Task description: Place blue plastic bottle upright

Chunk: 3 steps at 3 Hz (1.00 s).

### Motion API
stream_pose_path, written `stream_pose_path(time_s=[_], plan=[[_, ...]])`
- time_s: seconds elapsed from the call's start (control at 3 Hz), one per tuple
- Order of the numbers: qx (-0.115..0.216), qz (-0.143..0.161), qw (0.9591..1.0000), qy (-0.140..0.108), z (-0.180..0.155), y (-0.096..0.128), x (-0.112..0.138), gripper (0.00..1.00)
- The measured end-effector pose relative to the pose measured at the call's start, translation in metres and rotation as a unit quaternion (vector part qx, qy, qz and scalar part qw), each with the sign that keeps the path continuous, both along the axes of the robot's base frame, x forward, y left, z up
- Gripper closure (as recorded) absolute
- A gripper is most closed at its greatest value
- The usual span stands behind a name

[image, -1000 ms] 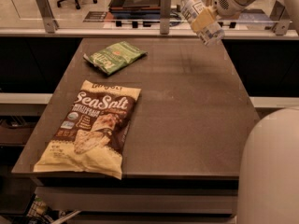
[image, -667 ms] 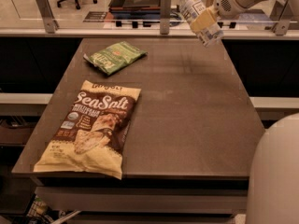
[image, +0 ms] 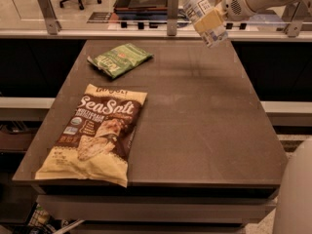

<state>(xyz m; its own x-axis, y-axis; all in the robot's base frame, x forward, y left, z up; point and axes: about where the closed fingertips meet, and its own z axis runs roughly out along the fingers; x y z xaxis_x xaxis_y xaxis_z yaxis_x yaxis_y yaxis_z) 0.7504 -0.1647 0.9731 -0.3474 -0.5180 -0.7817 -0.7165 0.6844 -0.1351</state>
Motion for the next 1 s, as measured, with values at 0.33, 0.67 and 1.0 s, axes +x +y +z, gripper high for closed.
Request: stream_pose_path(time_s=[0.33,0.67,1.0], plan=[[0.031,0.019,0.9990,-0.026,0.007,0.009,0.001,1.00],[0.059,0.029,0.9969,-0.042,0.008,0.019,0.006,1.00],[0.085,0.032,0.9950,-0.041,-0.002,0.031,0.016,1.00]])
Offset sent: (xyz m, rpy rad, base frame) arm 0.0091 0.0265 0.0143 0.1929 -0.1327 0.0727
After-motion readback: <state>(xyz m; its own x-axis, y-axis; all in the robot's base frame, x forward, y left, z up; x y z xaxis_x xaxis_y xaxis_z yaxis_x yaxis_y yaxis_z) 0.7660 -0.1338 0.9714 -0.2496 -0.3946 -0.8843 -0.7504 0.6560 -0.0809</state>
